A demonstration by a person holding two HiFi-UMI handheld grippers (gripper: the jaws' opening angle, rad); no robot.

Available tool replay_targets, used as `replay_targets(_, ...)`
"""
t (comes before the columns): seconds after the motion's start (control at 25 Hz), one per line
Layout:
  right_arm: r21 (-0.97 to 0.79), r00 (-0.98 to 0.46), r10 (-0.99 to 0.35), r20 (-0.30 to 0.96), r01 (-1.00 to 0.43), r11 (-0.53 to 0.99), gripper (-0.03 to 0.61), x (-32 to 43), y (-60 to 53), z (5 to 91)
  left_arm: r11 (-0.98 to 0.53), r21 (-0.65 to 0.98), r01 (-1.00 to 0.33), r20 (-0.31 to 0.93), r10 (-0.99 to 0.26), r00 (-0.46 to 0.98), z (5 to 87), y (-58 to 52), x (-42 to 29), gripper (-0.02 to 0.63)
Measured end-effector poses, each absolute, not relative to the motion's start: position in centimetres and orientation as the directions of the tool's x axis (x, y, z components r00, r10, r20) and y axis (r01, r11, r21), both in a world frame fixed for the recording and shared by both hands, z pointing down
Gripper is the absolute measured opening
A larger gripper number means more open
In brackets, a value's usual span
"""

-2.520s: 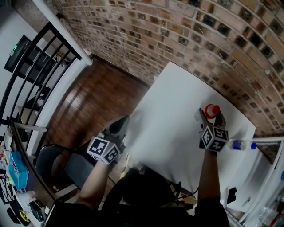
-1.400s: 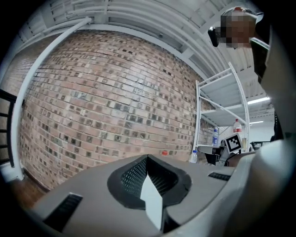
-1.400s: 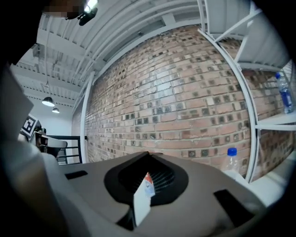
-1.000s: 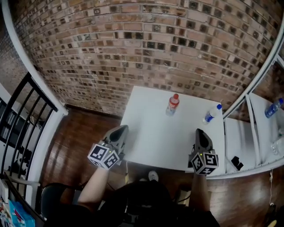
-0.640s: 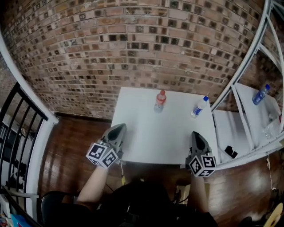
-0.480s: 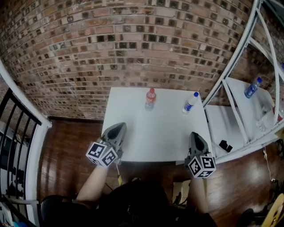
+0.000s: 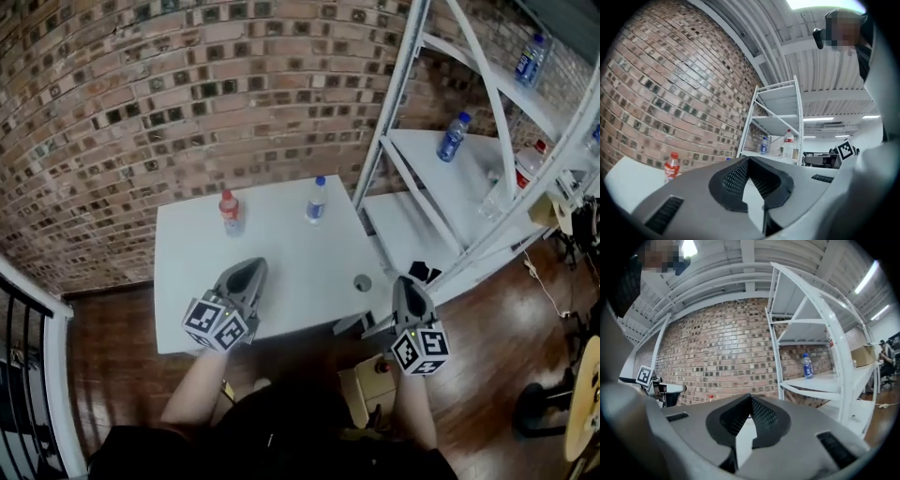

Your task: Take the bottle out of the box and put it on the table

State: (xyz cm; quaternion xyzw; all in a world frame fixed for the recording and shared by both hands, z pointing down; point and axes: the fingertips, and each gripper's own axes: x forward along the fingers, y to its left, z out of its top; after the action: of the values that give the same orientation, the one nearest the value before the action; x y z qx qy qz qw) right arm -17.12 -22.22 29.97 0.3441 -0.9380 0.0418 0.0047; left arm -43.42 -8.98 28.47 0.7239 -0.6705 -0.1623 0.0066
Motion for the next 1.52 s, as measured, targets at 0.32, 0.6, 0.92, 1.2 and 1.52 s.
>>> replay_targets(0.32,-0.112,-0.563,-0.826,0.022,-0.822,0.558,0.005,-0.3,-23.7,31.1,-0.315,0.201,-0.928,-0.227,-0.936,0.269,27.8,-15.9,-31.3,0.004)
replay_targets(0.6,-0.141,-0.396,-0.918,0.02,-0.91,0.389,0.005,11.1,-20.6,32.1,-0.483,0.174,-0.858,-0.202,-0.87,0.449,27.5,-18.6,-20.9,0.004)
replay_targets(0.92,-0.174,-0.215,-0.975,0.048,-0.963,0.204,0.005,23.0,-14.5,33.9,-0.65,0.177,-0.739,-0.185,-0.759,0.624,28.5,-18.7,-7.9,0.003)
replay_targets(1.2,-0.167,-0.009,-0.998,0.063,-0.986,-0.001,0.005,32.0,-7.1,34.5,-0.798,0.175,-0.577,-0.175,-0.602,0.779,29.8,-17.0,2.5,0.003)
replay_targets(1.52,-0.139,0.14,-0.988,0.069,-0.979,-0.148,0.005,33.8,-1.7,34.4,-0.857,0.187,-0.481,-0.204,-0.513,0.834,28.9,-17.9,6.3,0.003)
